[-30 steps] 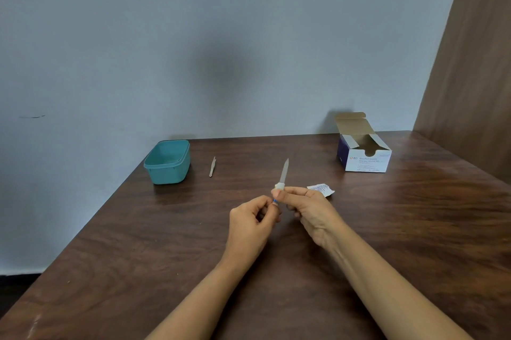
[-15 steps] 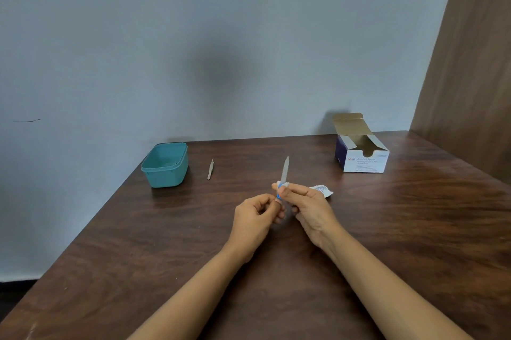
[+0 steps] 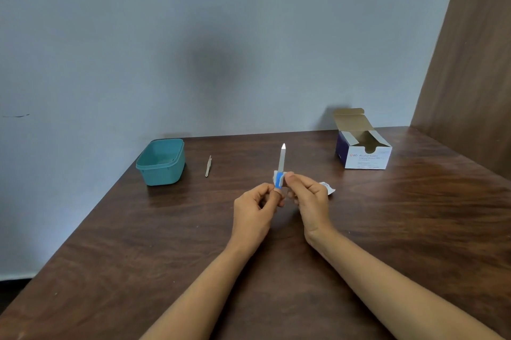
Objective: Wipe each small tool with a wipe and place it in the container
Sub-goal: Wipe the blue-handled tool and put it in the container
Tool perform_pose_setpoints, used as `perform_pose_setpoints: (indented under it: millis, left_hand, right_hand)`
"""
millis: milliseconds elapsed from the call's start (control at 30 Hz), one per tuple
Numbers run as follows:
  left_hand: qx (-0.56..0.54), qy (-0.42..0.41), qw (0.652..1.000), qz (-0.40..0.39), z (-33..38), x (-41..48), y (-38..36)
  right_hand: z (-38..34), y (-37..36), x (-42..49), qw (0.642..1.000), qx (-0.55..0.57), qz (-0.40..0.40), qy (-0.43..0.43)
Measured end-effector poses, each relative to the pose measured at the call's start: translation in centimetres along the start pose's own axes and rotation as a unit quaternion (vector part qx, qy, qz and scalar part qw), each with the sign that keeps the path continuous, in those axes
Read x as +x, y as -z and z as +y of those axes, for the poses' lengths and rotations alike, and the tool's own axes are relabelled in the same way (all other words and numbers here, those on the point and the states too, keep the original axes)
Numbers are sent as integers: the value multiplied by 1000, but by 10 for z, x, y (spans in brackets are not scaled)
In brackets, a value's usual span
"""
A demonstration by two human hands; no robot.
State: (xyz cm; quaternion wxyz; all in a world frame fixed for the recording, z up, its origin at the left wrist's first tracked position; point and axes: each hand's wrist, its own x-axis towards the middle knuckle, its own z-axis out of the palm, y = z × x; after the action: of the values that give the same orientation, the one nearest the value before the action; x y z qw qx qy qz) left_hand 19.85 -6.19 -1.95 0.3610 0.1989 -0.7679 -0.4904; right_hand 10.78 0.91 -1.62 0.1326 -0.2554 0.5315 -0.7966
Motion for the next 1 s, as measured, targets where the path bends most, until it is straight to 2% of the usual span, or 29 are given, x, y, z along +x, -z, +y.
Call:
perform_pose_setpoints:
  millis: [133, 267, 367, 467, 533, 633, 800, 900, 1000]
  left_hand:
    - [8, -13, 1000, 20, -1, 1, 3]
    - [17, -8, 999, 37, -3, 2, 5]
    - [34, -4, 999, 34, -5, 3, 4]
    - [50, -2, 999, 20, -4, 4, 4]
    - [58, -8, 998, 9, -2, 2, 3]
    - [47, -4, 999, 12, -1, 2, 3]
    - [40, 5, 999, 32, -3, 2, 4]
    - [35, 6, 999, 36, -3, 2, 2]
    - [24, 9, 999, 28, -4, 3, 2]
  right_hand:
    - [0, -9, 5, 998, -21, -20, 47]
    - [5, -11, 11, 995, -23, -90, 31]
    - [10, -8, 16, 989, -79, -121, 42]
    - [14, -7, 18, 978, -155, -120, 74]
    - [14, -7, 17, 979, -161, -101, 79]
    - [12, -10, 13, 991, -103, -76, 32]
    - [5, -8, 13, 987, 57, -84, -123]
    - [-3, -10, 10, 985, 79, -75, -137]
    - [0, -12, 8, 991, 46, -40, -121]
